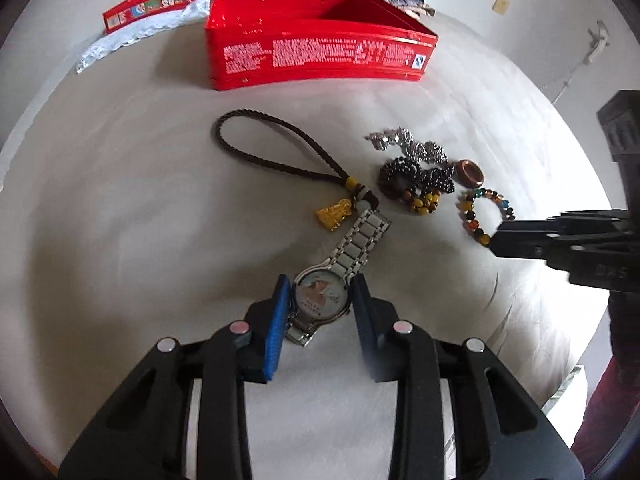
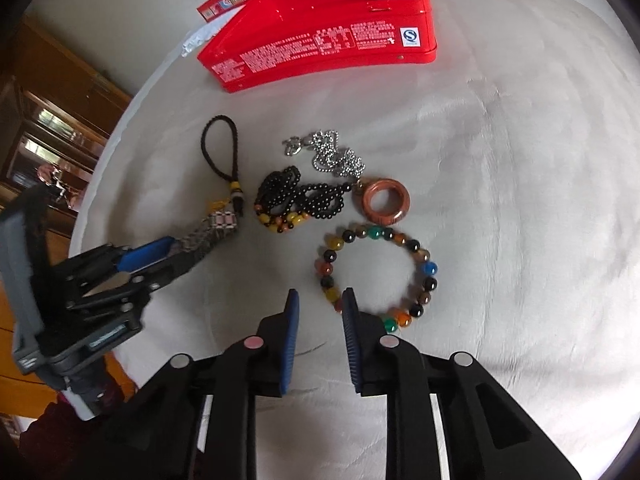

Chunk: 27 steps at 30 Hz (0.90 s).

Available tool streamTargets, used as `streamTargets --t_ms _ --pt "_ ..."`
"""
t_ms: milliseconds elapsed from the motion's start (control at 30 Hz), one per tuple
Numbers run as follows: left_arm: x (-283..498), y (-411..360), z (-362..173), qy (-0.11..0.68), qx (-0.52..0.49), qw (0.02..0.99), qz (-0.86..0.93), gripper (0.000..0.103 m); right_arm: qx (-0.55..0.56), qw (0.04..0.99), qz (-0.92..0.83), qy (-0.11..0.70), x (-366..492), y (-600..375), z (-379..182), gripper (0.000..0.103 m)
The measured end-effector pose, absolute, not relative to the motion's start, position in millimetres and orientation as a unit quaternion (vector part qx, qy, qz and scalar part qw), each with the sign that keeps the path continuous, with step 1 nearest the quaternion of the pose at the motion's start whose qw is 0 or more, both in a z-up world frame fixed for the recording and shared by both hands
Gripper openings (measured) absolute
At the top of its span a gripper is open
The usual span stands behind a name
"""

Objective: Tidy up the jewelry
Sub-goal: 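Move the left tool to the silver watch and grasp it, then grasp the multicolour bead bracelet with the right tool while the left tool holds the watch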

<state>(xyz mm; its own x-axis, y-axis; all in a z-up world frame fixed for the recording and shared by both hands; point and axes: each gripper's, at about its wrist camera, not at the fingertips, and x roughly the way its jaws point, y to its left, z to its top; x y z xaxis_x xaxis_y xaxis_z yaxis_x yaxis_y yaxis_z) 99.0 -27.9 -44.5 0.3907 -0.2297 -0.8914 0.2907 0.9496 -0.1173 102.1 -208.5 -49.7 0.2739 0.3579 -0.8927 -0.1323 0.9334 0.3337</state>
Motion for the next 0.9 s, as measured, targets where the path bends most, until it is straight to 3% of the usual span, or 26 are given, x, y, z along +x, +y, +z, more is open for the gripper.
streamTargets --t_ms 400,500,633,700,767,800,900 --pt "104.5 -32.0 -48.9 0.536 0.049 0.828 -0.161 0.033 0.045 0.789 0.152 0.593 114.8 -195.6 -58.2 0.020" --pt "105.6 -36.9 -52.1 0.534 0.065 0.828 -0.162 0.048 0.050 0.788 0.153 0.594 114.4 -199.5 -58.0 0.018" --pt "112.5 -43.4 -58.0 0.529 0.095 0.830 -0.152 0.050 0.052 0.788 0.156 0.593 114.0 -204.2 -57.6 0.018" --pt "113.2 -47.0 -59.2 0.529 0.108 0.828 -0.152 0.049 0.049 0.788 0.156 0.593 114.9 -204.6 -57.1 0.017" --pt "112.5 -47.6 -57.7 0.536 0.101 0.822 -0.166 0.033 0.042 0.789 0.154 0.593 116.0 -202.7 -57.4 0.014" --pt "111.4 -47.5 -56.6 0.538 0.100 0.820 -0.166 0.030 0.037 0.790 0.151 0.592 115.6 -202.4 -57.1 0.012" --pt "107.8 -44.5 -55.4 0.538 0.092 0.822 -0.164 0.029 0.028 0.794 0.146 0.589 115.7 -200.1 -56.9 0.007"
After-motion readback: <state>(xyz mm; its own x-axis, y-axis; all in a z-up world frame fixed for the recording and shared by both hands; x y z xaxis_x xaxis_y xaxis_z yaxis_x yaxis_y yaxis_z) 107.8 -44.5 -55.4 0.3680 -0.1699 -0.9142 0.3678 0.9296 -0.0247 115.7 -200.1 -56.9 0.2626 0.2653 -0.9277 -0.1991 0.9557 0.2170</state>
